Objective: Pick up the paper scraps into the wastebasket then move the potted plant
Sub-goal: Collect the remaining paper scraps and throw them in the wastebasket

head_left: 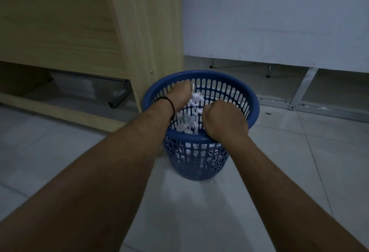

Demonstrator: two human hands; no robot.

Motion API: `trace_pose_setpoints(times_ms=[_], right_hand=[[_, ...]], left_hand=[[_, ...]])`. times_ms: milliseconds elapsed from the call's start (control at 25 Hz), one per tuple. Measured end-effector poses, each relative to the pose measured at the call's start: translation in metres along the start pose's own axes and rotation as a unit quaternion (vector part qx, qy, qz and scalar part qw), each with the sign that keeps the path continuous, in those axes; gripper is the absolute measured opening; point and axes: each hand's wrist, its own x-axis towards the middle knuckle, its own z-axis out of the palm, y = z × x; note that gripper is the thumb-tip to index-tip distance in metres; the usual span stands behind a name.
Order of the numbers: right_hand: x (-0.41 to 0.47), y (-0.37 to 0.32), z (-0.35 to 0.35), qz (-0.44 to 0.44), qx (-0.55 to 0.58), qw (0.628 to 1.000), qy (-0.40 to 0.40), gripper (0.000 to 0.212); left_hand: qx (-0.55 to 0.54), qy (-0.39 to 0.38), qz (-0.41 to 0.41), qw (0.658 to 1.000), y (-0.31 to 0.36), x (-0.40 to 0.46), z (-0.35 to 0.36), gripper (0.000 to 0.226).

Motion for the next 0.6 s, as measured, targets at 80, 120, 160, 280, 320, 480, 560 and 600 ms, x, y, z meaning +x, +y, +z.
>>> trace_pose_setpoints(times_ms=[80,120,160,280,320,480,560,600], right_hand=[[0.002,0.001,0.000,0.011,0.015,1.000,-0.001,0.019],[0.003,0.001,0.001,0.012,0.013,1.000,0.001,0.014],[0.004,0.001,0.001,0.011,0.012,1.000,0.001,0.013],[0.002,0.000,-0.002,0.008,0.012,1.000,0.004,0.028],[0.002,0.000,-0.001,0.006,0.015,1.000,0.008,0.033],[0.004,0.001,0.008,-0.010,-0.022,0.999,0.024,0.041],[0.004,0.000,0.009,-0.004,-0.037,0.999,0.021,0.055],[0.003,-0.001,0.009,0.000,-0.036,0.999,0.028,0.057]], left_hand=[[0.121,-0.019,0.021,0.992,-0.005,-0.010,-0.001,0.042],[0.154,-0.023,0.029,0.987,-0.008,-0.010,-0.002,0.040],[0.177,-0.022,0.047,0.983,-0.013,-0.009,-0.003,0.037],[0.213,-0.013,0.107,0.971,-0.028,-0.006,0.000,0.025],[0.238,0.000,0.115,0.964,-0.033,-0.006,0.000,0.027],[0.319,0.060,0.164,0.931,-0.043,-0.012,-0.001,0.026],[0.326,0.090,0.180,0.924,-0.042,-0.018,-0.003,0.028],[0.327,0.103,0.186,0.921,-0.043,-0.022,-0.005,0.030]])
